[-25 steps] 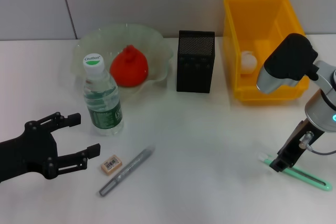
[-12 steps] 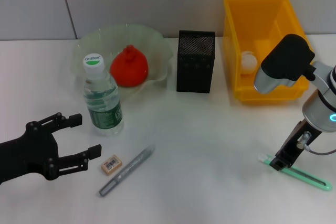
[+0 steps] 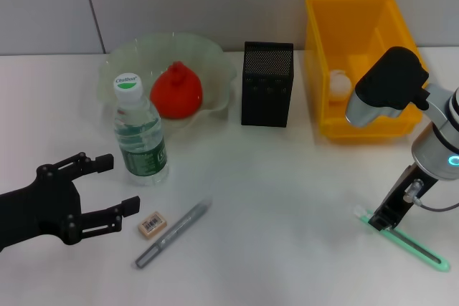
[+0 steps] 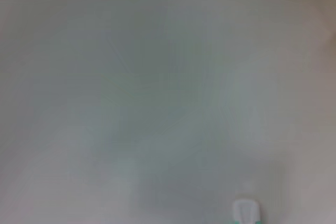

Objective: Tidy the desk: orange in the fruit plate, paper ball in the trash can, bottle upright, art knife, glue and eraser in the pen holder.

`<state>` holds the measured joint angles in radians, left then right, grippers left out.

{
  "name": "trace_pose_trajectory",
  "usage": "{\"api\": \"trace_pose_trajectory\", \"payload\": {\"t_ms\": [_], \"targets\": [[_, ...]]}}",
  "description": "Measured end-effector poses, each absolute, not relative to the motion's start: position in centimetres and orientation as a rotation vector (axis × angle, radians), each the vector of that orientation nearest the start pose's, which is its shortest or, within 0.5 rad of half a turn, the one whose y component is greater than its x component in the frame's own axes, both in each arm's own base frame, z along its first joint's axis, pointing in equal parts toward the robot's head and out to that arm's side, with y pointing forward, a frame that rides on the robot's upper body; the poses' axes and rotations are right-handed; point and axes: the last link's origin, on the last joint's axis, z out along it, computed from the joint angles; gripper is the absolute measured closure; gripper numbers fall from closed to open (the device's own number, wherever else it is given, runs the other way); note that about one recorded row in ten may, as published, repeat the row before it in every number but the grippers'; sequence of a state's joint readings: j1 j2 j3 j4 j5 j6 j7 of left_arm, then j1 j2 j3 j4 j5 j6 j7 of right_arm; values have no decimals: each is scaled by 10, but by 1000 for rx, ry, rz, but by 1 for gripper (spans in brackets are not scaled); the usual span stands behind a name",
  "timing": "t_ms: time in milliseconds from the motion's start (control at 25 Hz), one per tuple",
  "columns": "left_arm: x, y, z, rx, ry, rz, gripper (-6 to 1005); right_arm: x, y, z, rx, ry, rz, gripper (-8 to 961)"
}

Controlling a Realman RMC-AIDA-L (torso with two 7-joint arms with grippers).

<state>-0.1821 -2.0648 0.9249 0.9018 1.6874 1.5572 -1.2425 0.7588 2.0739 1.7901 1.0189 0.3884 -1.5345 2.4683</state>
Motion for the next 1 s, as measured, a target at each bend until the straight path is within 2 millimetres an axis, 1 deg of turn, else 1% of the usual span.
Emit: {"api": "trace_pose_trajectory", "payload": {"t_ms": [240, 1000], "targets": [[-298, 270, 33, -2576, -437, -701, 136, 213, 371, -17, -2583, 919, -826, 817], [-297, 272, 32, -2577, -432, -702, 136, 212, 371, -17, -2582, 919, -829, 833]]}}
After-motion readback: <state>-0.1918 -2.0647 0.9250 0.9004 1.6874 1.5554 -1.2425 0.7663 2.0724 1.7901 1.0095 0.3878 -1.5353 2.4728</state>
